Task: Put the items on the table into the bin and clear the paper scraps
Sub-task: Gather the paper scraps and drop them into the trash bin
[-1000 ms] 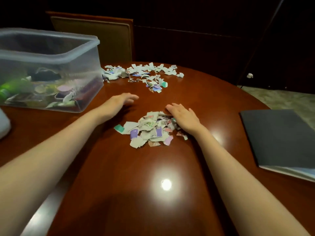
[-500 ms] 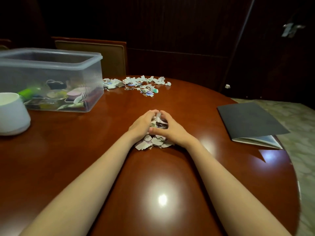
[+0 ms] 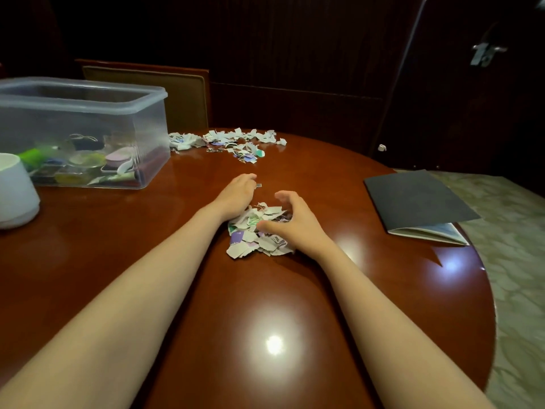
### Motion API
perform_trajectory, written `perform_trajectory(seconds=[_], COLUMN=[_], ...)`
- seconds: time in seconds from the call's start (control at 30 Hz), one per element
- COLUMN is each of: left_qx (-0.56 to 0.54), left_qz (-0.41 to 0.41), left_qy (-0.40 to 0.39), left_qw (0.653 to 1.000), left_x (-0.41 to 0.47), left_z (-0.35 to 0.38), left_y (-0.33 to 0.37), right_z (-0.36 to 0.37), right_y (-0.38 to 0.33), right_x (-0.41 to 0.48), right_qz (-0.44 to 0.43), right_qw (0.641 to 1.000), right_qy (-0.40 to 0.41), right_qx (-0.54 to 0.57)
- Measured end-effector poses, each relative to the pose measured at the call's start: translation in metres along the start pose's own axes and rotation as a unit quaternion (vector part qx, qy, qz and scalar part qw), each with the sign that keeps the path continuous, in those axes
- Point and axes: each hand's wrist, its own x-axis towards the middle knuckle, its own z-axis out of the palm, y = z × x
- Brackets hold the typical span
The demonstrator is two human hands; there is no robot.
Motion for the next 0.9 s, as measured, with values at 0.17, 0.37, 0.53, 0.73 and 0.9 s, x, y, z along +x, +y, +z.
perform_trajectory(seconds=[0.17, 0.37, 0.53, 0.73, 0.9], left_qx=[-0.016, 0.014, -0.043, -0.079, -0.022], left_qz=[-0.053, -0.017, 0.019, 0.059, 0.060], left_qy=[-0.060, -0.099, -0.140, -0.170, -0.169], left_qw=[0.997, 0.995, 0.989, 0.981, 0.984], left_x=[0.016, 0.005, -0.036, -0.067, -0.084], left_z=[0.011, -0.005, -0.016, -0.026, -0.016], left_y=[0.013, 0.005, 0.010, 0.010, -0.002], right_z=[-0.002, 0.000, 0.000, -0.003, -0.008], right_y=[-0.004, 0.004, 0.005, 0.003, 0.003], right_x=[-0.006, 0.001, 0.000, -0.008, -0.013], right_qz=[-0.037, -0.045, -0.062, -0.035, 0.012], right_qw=[0.991, 0.991, 0.995, 0.996, 0.983], right_qy=[-0.072, -0.039, 0.012, 0.081, 0.148], right_qx=[-0.108, -0.120, -0.081, -0.003, 0.108])
